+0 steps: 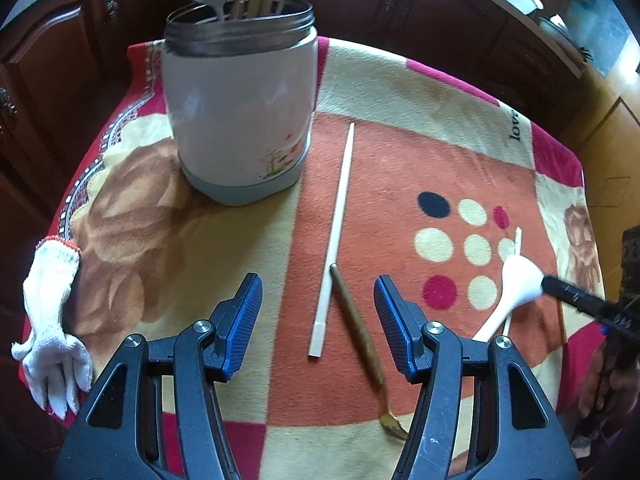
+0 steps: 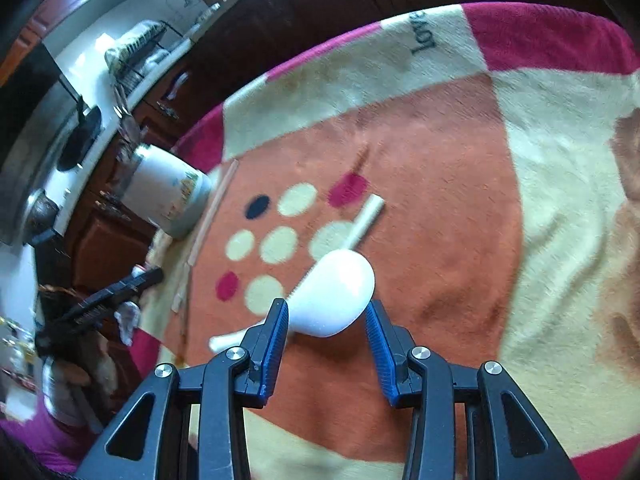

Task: Organize utensils
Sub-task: 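Move both grippers back over the remaining chopstick, fork and white spoon, then close the left gripper on the white chopstick while the right grasps the white spoon, then lift and carry the white chopstick in the left gripper to the jar while the right carries the spoon, then lower chopstick and spoon into the white jar and open both grippers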

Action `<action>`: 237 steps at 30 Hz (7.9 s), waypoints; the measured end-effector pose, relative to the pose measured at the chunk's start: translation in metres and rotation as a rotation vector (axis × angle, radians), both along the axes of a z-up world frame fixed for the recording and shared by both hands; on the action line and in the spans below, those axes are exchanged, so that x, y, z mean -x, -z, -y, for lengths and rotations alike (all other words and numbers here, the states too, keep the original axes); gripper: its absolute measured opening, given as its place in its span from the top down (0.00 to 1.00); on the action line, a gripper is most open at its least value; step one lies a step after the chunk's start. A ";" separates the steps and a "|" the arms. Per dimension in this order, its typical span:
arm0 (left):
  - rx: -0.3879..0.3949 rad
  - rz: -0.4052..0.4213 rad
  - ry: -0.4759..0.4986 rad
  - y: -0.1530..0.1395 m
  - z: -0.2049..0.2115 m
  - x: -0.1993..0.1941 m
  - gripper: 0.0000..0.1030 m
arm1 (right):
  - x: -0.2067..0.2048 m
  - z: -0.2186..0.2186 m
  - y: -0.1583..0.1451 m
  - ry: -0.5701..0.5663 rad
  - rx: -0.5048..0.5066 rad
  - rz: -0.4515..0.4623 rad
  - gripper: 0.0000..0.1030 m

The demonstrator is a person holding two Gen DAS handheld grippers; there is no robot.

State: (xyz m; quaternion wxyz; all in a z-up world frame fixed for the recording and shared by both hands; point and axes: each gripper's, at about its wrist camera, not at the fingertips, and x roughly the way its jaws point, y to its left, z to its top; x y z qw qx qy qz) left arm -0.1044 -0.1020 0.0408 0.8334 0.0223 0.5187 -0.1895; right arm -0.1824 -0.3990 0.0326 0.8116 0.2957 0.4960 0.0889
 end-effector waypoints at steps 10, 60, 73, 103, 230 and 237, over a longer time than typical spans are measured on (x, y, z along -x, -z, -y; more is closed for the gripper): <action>0.002 -0.020 -0.002 0.001 -0.008 0.004 0.44 | -0.067 -0.055 -0.021 -0.084 -0.067 0.076 0.62; -0.024 -0.030 0.082 0.024 0.023 -0.002 0.90 | -0.051 -0.037 0.008 -0.139 0.149 0.073 0.94; 0.046 0.041 0.093 -0.018 0.006 0.010 0.97 | -0.039 -0.034 -0.058 -0.086 0.199 0.206 0.98; 0.062 -0.008 0.108 -0.024 -0.016 0.019 0.79 | -0.034 -0.041 -0.039 -0.050 0.179 0.149 0.98; 0.289 0.548 -0.260 -0.154 -0.085 -0.129 0.94 | -0.171 -0.188 -0.118 -0.179 0.347 0.463 0.98; 0.235 0.493 -0.206 -0.133 -0.076 -0.114 0.95 | -0.171 -0.188 -0.115 -0.192 0.327 0.419 0.98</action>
